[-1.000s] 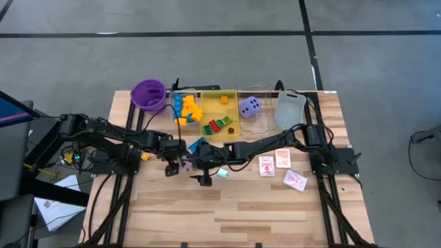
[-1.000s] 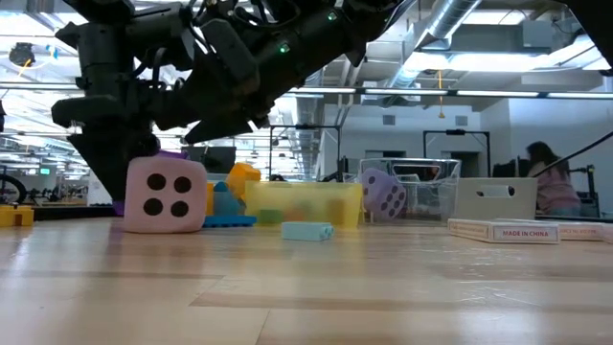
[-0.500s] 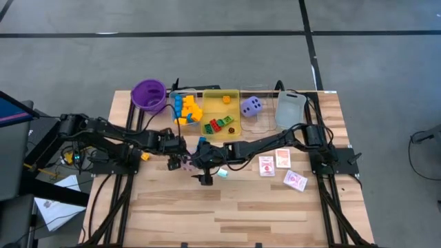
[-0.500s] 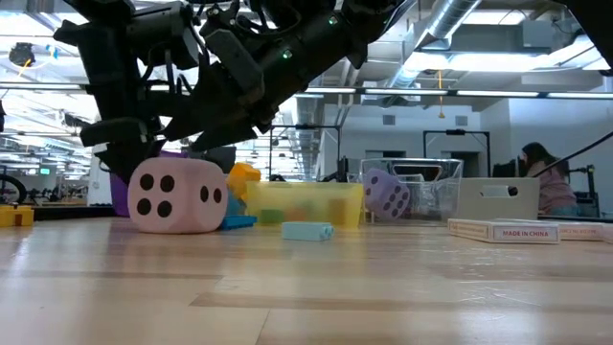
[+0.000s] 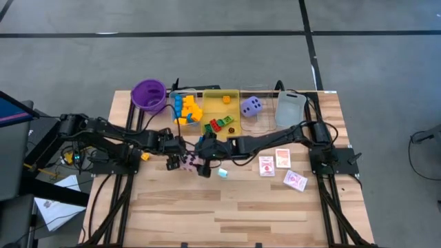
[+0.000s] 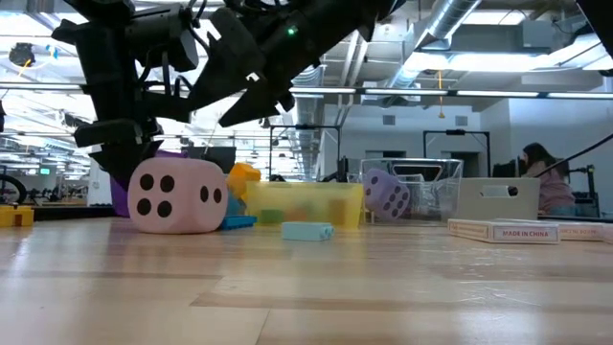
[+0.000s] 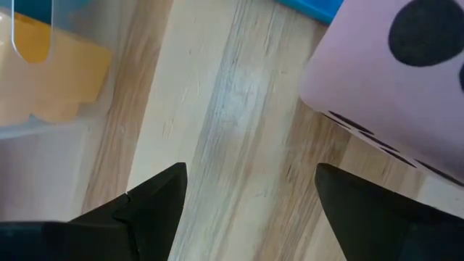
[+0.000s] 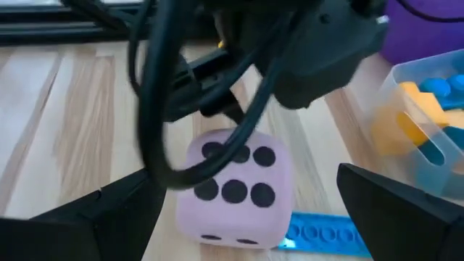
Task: Pick & Place Toys
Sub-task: Put the pink dice into the right transparent bin
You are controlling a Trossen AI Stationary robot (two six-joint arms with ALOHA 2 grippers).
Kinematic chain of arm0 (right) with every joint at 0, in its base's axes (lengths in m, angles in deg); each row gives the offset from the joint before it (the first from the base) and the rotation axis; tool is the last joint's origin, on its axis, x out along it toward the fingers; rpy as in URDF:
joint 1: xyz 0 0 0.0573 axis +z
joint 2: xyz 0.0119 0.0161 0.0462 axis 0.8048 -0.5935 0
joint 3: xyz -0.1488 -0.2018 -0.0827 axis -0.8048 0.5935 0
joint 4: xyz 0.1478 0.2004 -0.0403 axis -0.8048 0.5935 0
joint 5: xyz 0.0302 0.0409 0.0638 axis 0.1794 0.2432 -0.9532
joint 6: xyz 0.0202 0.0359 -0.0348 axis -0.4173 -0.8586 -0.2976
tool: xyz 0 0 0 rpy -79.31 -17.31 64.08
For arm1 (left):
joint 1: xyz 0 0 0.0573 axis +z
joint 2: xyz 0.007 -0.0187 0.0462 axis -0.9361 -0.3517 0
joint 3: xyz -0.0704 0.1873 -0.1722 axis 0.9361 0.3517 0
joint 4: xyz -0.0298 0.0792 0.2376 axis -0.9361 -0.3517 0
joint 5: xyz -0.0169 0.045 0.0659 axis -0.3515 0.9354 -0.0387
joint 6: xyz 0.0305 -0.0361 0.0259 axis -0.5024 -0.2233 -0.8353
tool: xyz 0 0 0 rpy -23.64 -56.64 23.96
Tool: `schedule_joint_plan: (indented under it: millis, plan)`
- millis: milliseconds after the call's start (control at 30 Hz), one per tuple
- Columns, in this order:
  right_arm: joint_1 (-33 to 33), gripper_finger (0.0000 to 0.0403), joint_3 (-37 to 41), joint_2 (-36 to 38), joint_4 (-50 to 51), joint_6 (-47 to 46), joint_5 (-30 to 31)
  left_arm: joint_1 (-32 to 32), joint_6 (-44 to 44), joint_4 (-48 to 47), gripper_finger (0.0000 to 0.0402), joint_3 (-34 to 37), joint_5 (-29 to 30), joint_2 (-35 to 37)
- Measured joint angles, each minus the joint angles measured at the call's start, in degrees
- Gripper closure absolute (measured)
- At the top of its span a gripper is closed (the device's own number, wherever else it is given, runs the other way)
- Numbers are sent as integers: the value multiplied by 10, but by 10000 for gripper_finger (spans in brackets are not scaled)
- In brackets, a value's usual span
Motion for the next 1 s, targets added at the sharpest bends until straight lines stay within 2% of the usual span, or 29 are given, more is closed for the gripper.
schedule_joint_plan:
  millis: [167, 233, 300, 400, 500, 567, 633, 700, 767, 900, 1000]
  plan:
    - [9, 10, 0, 6, 44, -21, -24, 0, 0, -2, 105, 0, 0, 0]
    - [25, 10, 6, 22, 70, -20, -28, 0, 0, -2, 105, 0, 0, 0]
    - [43, 10, 32, 57, 49, -26, -24, 0, 0, -2, 105, 0, 0, 0]
    - [66, 10, 110, 132, 13, -60, 7, 0, 4, -3, 105, 0, 0, 0]
    - [80, 10, 225, 219, -38, -121, 64, 0, 27, -2, 105, 0, 0, 0]
    - [87, 10, 317, 269, -128, -170, 102, 0, 46, -1, 105, 0, 0, 0]
    - [90, 10, 408, 295, -235, -198, 115, 0, 64, -1, 105, 0, -1, 0]
    - [90, 10, 474, 295, -331, -208, 112, 0, 81, -1, 105, 0, -1, 0]
    - [90, 10, 508, 282, -394, -207, 118, 0, 89, -1, 105, 0, -1, 0]
    - [91, 10, 519, 218, -442, -156, 172, 0, 92, 16, 105, 0, -1, 0]
    - [87, 10, 500, 159, -503, -116, 182, 0, 118, 30, 105, 0, -20, 2]
